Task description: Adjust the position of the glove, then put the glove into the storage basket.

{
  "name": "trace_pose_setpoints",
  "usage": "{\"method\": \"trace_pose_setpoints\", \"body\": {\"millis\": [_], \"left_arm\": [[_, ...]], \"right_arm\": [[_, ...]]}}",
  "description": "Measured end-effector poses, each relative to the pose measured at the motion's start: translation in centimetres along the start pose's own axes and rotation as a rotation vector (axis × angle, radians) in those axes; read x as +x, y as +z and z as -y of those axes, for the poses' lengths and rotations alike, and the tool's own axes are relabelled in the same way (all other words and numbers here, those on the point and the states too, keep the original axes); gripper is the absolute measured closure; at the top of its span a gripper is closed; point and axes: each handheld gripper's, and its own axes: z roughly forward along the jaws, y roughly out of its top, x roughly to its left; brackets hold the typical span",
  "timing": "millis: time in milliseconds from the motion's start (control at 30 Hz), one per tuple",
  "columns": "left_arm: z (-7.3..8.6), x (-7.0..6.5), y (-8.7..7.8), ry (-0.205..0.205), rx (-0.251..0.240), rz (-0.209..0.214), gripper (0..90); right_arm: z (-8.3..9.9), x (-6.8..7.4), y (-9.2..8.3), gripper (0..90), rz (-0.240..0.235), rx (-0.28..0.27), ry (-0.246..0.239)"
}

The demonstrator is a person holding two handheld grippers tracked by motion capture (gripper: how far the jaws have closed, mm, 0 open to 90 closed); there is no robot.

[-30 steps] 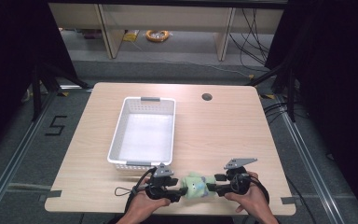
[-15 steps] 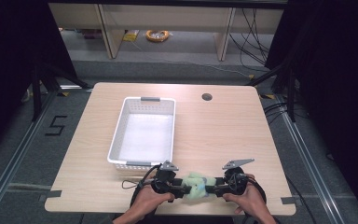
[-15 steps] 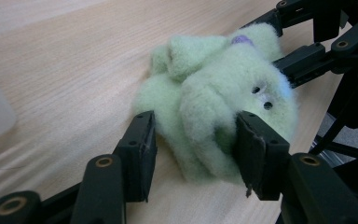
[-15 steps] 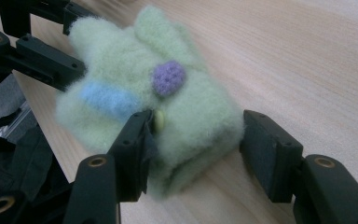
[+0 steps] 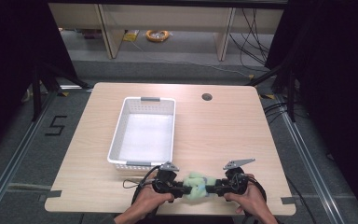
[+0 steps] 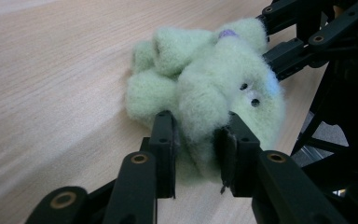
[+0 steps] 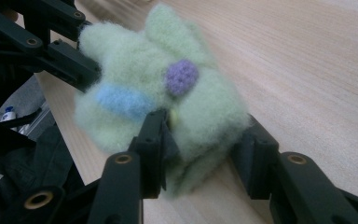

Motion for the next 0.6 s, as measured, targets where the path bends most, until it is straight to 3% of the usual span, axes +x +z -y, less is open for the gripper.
{"method": "trace_pose_setpoints", "body": {"millis": [167,200,333,433,467,600], "left_arm": [[-0.11,0.17,-0.12,0.003,0.006,0.018,73.6],[-0.1,0.27,-0.26,0.015,0.007,0.017,74.2],[-0.05,0.22,-0.45,0.001,-0.004,0.02,75.7],[-0.03,0.26,-0.53,0.003,-0.007,0.018,76.6],[-0.02,0.24,-0.68,0.012,-0.006,0.024,76.8],[-0.08,0.12,-0.91,0.01,-0.02,0.03,77.2]], "right_arm": [[-0.01,-0.06,-0.06,66.3,0.009,-0.018,-0.016],[-0.03,0.08,-0.07,68.2,-0.007,-0.016,-0.016],[-0.04,0.1,-0.17,70.2,0.012,-0.031,-0.036],[-0.01,0.2,-0.2,71.0,-0.009,-0.03,-0.012],[-0.05,0.14,-0.25,71.6,0.01,-0.043,-0.044],[-0.08,0.51,-0.41,72.1,0.026,-0.051,-0.041]]}}
